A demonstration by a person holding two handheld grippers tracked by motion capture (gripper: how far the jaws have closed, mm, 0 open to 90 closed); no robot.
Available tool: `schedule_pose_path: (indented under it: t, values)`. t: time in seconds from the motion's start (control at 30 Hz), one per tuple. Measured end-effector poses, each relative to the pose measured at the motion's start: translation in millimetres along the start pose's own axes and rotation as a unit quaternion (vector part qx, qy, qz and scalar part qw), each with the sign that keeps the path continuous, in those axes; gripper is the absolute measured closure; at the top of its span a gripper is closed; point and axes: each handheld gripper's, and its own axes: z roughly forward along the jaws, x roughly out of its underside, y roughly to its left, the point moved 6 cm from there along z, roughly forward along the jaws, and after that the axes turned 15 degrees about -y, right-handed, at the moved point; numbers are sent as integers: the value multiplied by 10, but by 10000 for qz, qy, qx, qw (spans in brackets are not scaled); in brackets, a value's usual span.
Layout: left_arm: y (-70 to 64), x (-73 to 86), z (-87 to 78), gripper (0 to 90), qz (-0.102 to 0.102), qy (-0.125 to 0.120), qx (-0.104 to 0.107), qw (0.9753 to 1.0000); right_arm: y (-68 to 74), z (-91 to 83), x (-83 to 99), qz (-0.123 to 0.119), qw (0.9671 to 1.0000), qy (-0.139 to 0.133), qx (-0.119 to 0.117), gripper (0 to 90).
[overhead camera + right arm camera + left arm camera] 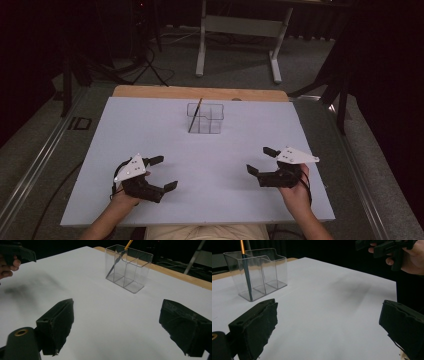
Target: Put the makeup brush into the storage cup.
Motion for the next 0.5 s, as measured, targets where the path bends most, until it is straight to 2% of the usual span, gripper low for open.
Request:
schedule_pose_path:
  t: [0.5]
  values:
    - [24, -2, -10, 24, -26, -12, -28, 10000, -9, 13, 22, 3, 10000, 44, -15, 128]
